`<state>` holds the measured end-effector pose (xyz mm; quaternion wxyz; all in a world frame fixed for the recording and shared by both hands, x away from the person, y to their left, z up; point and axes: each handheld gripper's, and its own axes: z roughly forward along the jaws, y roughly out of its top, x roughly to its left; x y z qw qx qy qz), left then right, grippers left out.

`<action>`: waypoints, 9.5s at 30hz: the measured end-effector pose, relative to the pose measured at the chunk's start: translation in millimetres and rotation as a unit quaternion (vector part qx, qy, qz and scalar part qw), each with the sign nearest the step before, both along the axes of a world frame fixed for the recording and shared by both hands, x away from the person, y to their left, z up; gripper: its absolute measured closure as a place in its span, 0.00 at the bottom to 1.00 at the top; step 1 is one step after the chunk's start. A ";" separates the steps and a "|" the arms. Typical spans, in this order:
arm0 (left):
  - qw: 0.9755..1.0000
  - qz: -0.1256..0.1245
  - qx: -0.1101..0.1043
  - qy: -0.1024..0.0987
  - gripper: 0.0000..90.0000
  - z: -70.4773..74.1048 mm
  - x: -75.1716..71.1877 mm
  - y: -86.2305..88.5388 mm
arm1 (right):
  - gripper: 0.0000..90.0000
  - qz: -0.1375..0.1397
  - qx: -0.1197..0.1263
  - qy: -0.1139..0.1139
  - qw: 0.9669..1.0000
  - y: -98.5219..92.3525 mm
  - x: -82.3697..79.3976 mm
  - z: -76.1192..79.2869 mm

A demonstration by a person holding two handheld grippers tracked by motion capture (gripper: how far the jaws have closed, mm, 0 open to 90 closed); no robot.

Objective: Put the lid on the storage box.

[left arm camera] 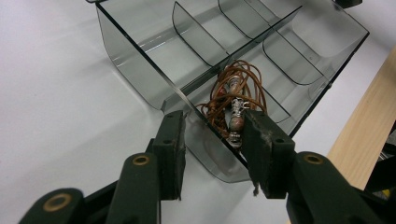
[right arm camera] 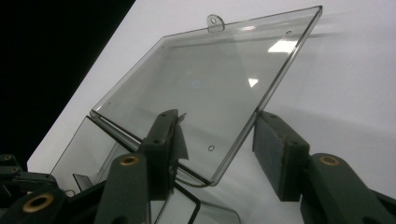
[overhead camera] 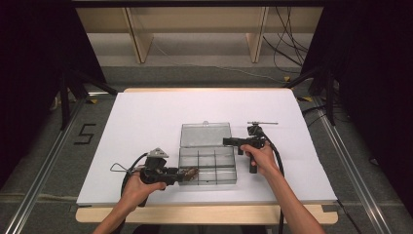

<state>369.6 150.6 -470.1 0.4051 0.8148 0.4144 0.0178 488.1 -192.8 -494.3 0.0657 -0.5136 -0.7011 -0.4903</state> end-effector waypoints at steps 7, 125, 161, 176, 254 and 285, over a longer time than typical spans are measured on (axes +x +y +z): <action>1.000 -0.013 0.015 -0.002 0.65 1.1 0.8 1.5 | 0.69 -0.002 0.003 -0.026 1.000 -1.6 -1.6 4.0; 0.999 -0.004 0.006 -0.031 0.56 5.4 -44.8 40.5 | 0.81 0.055 -0.022 -0.213 0.975 -19.1 -83.5 78.5; 0.999 0.006 0.014 -0.028 0.45 -4.9 -67.8 47.8 | 0.81 0.080 -0.055 -0.214 0.972 -19.2 -117.2 66.7; 0.999 0.011 0.017 -0.026 0.39 -8.0 -68.3 51.5 | 0.81 0.088 -0.061 -0.208 0.972 -21.0 -123.4 58.4; 0.999 0.005 0.034 -0.020 0.34 -12.6 -68.0 49.3 | 0.80 0.124 -0.076 -0.138 0.980 -17.7 -144.9 26.6; 0.999 0.009 0.029 -0.016 0.34 -13.3 -68.9 47.5 | 0.76 0.119 -0.094 -0.126 0.980 -24.2 -148.3 20.3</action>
